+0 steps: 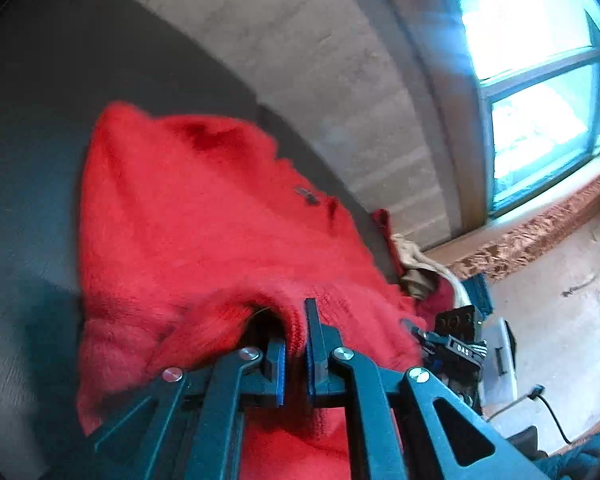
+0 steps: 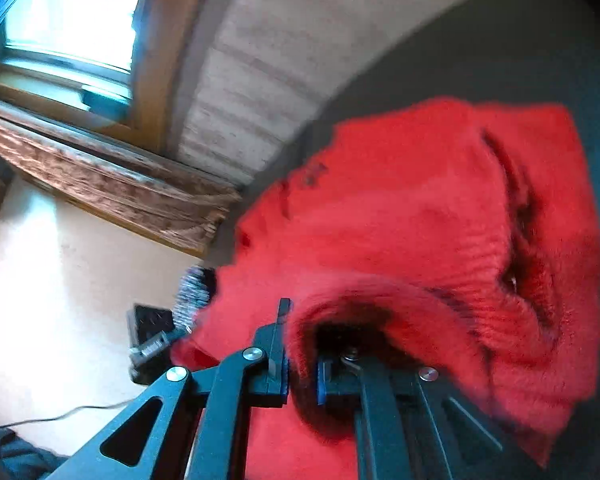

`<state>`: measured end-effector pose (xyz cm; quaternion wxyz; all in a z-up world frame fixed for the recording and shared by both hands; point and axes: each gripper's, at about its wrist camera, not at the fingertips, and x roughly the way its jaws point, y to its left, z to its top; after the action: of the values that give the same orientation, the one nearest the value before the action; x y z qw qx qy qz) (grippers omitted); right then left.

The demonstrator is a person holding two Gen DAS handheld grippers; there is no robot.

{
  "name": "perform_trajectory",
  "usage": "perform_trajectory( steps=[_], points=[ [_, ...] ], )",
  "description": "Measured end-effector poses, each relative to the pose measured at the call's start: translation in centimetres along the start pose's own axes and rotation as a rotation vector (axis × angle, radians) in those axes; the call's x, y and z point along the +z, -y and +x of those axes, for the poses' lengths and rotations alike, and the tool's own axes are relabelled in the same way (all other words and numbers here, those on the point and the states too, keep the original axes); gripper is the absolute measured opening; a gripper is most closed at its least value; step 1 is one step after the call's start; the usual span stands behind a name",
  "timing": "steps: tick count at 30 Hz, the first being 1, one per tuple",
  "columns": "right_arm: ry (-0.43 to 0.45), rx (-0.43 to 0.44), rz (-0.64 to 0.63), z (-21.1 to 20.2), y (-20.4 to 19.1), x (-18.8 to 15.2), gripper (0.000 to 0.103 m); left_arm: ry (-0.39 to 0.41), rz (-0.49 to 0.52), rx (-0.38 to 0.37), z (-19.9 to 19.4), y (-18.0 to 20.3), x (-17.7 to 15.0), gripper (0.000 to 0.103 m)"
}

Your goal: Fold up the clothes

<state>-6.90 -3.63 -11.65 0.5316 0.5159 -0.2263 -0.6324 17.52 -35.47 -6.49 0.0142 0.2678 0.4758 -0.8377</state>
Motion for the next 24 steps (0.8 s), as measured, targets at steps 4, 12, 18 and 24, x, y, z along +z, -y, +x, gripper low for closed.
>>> perform_trajectory(
  steps=[4, 12, 18, 24],
  points=[
    [0.095, 0.104, -0.002, -2.0, -2.6, 1.2, 0.010, 0.061, 0.020, -0.067, -2.8, 1.9, 1.0, 0.006],
    [0.175, 0.100, 0.180, 1.8, 0.1, 6.6, 0.037, 0.119, -0.219, -0.097, 1.5, -1.5, 7.2, 0.015],
    [0.204, 0.111, 0.262, 3.5, 4.0, 7.1, 0.061, 0.161, -0.361, -0.047, 2.1, -5.4, 8.4, 0.018],
    [0.202, 0.153, 0.212, 2.9, 3.6, 6.7, 0.063, 0.160, -0.147, 0.112, -1.5, -4.0, 5.9, 0.023]
  ],
)
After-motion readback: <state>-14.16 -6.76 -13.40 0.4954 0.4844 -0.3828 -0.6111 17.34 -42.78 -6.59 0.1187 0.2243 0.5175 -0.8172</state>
